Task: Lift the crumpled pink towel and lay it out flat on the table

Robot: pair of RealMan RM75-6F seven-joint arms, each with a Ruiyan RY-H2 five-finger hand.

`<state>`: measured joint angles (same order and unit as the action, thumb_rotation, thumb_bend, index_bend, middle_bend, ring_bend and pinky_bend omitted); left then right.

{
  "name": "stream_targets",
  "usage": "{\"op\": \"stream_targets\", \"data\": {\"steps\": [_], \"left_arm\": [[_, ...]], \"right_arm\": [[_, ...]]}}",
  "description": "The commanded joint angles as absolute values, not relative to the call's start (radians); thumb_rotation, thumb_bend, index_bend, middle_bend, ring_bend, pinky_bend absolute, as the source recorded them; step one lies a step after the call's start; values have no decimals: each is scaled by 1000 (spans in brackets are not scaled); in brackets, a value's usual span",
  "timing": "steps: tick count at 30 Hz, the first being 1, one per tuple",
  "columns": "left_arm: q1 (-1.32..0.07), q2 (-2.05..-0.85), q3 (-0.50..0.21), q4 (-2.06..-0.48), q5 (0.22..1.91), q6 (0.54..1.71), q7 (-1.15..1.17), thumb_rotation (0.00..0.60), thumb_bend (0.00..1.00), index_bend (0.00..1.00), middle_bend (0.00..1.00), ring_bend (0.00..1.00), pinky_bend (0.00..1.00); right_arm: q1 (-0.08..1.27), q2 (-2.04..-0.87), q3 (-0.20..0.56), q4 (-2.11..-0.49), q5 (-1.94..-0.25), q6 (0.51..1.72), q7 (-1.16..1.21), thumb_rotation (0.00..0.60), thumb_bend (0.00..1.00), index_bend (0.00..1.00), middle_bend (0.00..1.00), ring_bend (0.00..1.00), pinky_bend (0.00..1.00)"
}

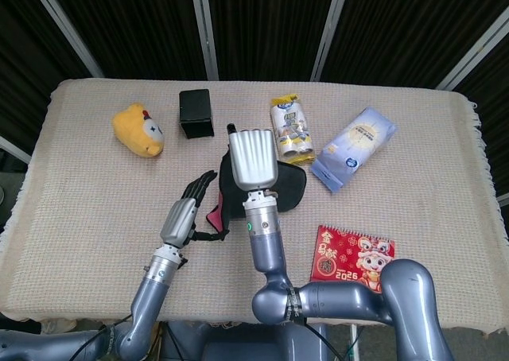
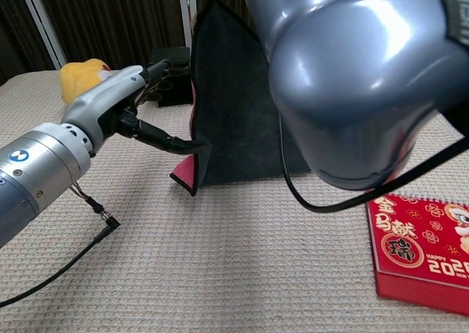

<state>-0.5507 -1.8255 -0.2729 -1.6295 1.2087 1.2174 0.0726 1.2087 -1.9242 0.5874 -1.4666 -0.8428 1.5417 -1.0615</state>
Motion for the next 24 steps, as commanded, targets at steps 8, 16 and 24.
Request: {"op": "stream_targets", "data": {"steps": [8, 16, 24], "left_arm": [[-591, -1916, -287, -1569, 1167, 1200, 121, 600, 0, 0, 0, 0, 0], [-616, -2006, -297, -1413, 1196, 1243, 144, 600, 5, 0, 0, 0, 0], [-621, -2030, -320, -1305, 1219, 1273, 126, 600, 105, 0, 0, 0, 0]], "right_arm": [[1215, -1934, 582, -1484, -850, 1551, -1073, 600, 720, 684, 1000, 1000, 1000], [1211, -1930, 582, -1501, -852, 1557, -1081, 600, 721, 684, 1000, 1000, 1000], [1208, -1928, 580, -1500, -852, 1551, -1079, 600, 719, 684, 1000, 1000, 1000]]}}
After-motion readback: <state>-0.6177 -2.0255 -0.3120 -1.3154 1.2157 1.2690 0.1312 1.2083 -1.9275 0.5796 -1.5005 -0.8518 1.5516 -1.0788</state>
